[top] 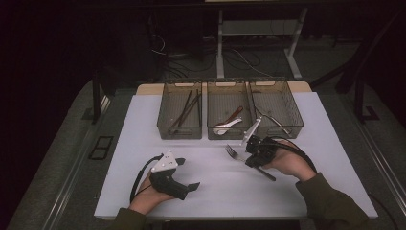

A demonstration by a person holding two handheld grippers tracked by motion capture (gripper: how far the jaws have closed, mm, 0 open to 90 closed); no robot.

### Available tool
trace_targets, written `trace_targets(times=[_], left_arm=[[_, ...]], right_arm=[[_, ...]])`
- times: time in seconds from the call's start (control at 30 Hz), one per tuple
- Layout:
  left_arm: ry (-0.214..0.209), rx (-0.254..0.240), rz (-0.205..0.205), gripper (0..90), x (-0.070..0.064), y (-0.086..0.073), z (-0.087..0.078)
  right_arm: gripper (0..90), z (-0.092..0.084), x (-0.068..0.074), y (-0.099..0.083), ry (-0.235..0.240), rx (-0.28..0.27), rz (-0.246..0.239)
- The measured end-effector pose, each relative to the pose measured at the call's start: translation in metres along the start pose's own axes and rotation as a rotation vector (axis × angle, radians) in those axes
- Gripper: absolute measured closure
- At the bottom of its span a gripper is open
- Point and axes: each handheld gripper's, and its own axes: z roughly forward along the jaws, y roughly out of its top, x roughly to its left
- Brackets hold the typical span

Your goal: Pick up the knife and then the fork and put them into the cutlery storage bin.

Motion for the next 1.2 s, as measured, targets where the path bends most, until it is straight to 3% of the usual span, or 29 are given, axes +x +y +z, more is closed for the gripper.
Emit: trace_targets(times=[0.4,0.5,0.77,1.2], left_arm=[[0.000,0.001,0.001,0.0,0.000,0.000,0.000],[0.000,-0.001,0.000,0.0,0.000,0.000,0.000],[-0.003,0.003,0.002,0.0,0.000,0.000,0.000],[-0.003,0.001,-0.003,0.0,0.001,-0.001,0.001]], right_arm=[[84.5,-0.029,-0.020,-0.022,-0.026,-0.193,0.107],[84.6,-0.036,-0.024,-0.027,-0.030,-0.243,0.160],[84.5,-0.053,-0.041,-0.045,-0.055,-0.372,0.245],[84.5,-0.076,-0.065,-0.073,-0.094,-0.580,0.344]])
